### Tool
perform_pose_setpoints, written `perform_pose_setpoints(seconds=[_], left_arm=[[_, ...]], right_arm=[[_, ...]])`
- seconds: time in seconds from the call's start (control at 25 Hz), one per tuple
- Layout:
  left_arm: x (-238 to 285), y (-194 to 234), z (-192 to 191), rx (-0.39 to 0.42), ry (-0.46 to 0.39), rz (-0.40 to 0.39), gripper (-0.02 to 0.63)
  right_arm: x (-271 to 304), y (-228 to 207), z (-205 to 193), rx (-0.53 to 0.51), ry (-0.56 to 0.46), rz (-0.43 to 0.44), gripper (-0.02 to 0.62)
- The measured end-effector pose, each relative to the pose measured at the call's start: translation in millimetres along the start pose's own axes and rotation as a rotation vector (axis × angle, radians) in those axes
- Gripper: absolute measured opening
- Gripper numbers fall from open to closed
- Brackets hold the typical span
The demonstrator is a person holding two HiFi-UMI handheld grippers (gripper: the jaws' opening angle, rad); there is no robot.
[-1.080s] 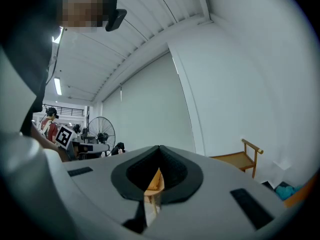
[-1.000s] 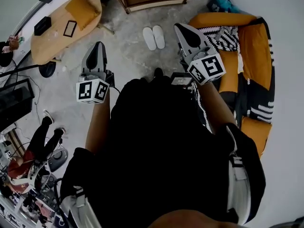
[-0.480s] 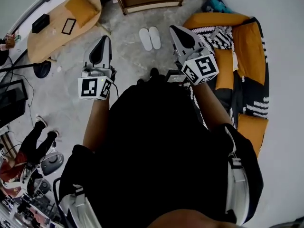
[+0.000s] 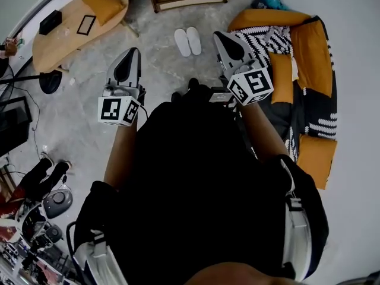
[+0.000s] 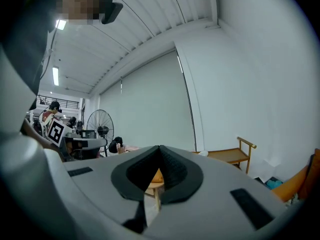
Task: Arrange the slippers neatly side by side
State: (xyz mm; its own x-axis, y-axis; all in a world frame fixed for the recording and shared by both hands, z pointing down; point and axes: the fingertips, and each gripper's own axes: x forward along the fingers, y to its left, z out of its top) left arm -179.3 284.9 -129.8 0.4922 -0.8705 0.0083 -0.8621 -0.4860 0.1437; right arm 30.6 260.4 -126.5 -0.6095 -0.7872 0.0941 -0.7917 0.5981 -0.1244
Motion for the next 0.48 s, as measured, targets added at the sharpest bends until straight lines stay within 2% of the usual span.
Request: perform_pose_setpoints(seconds=[0.48], left_arm=[[0,-20,-9,-0.069,0.009,-0.126,0.015]], right_arm=[[-35,-1,-3,-0.020,0.007,-0.105,0.031]])
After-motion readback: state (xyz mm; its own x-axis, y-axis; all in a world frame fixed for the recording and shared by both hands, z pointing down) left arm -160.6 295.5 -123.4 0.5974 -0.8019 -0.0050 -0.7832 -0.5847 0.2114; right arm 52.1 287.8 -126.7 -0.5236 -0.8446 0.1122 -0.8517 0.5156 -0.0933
